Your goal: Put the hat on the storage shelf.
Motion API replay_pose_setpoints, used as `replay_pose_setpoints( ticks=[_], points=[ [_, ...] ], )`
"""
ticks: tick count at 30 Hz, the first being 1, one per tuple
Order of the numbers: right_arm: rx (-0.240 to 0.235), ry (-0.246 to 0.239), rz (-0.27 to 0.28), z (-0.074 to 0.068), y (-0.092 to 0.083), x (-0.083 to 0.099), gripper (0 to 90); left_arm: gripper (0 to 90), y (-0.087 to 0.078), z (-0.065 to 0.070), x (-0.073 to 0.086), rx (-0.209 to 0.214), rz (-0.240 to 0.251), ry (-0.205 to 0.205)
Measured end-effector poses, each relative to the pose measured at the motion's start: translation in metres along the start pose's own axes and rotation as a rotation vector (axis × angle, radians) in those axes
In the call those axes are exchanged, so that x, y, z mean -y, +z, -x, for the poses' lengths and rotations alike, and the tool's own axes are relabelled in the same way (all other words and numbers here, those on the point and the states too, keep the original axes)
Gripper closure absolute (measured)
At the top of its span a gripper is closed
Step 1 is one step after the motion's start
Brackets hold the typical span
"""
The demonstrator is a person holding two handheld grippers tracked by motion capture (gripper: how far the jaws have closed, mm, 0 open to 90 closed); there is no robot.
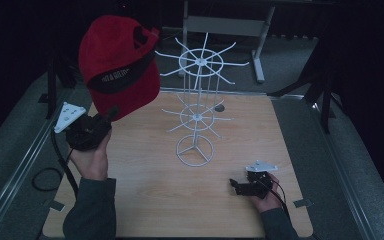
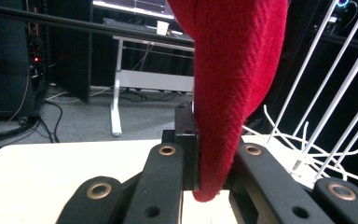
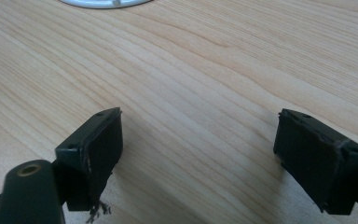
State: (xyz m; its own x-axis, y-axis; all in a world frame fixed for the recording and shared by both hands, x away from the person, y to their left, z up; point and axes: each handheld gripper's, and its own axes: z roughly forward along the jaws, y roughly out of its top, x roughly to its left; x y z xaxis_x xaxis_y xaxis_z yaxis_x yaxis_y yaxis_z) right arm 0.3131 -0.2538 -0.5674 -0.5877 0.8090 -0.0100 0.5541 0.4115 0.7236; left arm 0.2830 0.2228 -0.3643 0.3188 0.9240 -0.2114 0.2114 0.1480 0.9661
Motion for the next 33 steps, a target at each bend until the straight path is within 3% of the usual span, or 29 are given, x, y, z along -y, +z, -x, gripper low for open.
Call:
replay_pose_setpoints(
  ticks=[33],
  points=[
    [-0.001,0.002,-0.002,0.0001,0.0,-0.0002,15.3,86.0,-0.0022,0.0075,0.0006,0.037,0.014,0.029]
  ],
)
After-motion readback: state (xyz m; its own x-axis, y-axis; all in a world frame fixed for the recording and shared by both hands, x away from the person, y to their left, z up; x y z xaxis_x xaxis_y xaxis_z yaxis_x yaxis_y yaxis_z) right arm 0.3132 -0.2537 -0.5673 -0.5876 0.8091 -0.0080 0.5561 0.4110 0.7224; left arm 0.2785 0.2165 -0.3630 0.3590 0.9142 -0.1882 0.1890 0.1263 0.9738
